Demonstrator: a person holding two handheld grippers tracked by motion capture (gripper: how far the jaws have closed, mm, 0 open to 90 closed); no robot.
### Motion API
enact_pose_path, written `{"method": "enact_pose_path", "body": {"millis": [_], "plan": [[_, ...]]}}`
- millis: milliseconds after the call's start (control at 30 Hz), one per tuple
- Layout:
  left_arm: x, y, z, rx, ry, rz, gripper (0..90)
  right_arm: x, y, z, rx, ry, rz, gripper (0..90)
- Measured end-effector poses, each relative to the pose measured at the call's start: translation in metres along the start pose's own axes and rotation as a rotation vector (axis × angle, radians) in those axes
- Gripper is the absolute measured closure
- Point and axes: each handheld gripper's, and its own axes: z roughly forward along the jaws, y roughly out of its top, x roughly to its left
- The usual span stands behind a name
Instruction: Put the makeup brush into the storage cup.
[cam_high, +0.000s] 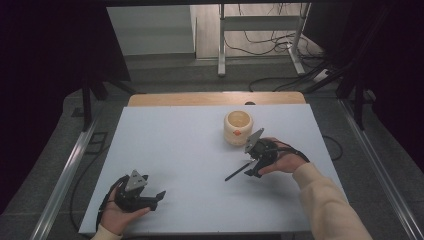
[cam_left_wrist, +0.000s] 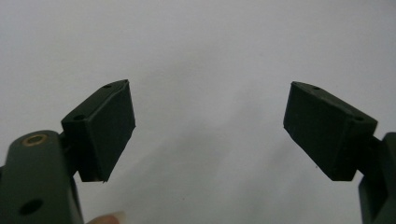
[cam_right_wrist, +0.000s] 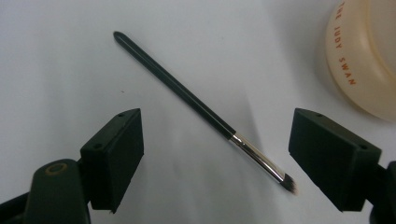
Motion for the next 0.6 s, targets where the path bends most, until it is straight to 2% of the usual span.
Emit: {"method": "enact_pose_path", "body": {"millis": [300,367,600], "plan": [[0.000,0.000,0.000,0.002,-0.003,0.004,16.9,-0.008,0.003,0.003,0.021,0.010,0.004,22.4],[0.000,0.000,0.000,0.003,-0.005,0.001,16.9,-0.011,0.003,0.009,0.057,0.020,-0.011,23.9],[0.000,0.000,0.000,0.006,-0.004,0.006,16.8,-0.015,0.005,0.019,0.112,0.030,-0.011,28.7]]}}
